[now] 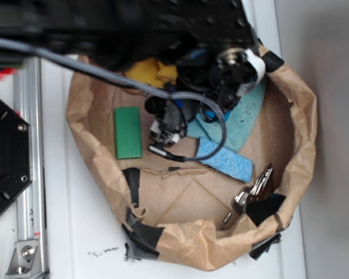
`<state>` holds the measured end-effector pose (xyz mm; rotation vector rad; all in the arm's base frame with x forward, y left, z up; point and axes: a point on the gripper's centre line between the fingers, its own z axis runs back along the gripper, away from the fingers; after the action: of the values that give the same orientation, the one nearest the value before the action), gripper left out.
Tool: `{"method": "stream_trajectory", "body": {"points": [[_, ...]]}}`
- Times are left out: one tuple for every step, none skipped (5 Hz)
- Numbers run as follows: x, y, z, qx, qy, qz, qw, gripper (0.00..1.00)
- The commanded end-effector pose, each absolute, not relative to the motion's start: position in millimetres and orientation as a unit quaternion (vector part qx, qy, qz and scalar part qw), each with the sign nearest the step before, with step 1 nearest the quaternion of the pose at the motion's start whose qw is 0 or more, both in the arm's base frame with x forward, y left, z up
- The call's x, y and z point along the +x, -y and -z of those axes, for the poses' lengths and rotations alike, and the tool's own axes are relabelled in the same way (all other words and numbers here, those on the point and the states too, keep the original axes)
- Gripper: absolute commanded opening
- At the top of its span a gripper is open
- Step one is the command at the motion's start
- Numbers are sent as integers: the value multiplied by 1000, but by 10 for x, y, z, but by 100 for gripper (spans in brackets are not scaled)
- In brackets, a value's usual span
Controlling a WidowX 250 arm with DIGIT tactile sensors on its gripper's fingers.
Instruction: Grab the blue block.
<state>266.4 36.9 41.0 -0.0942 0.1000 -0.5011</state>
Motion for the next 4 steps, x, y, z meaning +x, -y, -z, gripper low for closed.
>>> {"method": "stream_trajectory", "body": {"points": [[3016,-268,-223,5,-59,252,966,100],[3133,-273,-86,16,-82,247,965,0],[3081,-226,-72,22,-87,248,965,0],[2964,-190,-371,42,-57,259,963,0]]}}
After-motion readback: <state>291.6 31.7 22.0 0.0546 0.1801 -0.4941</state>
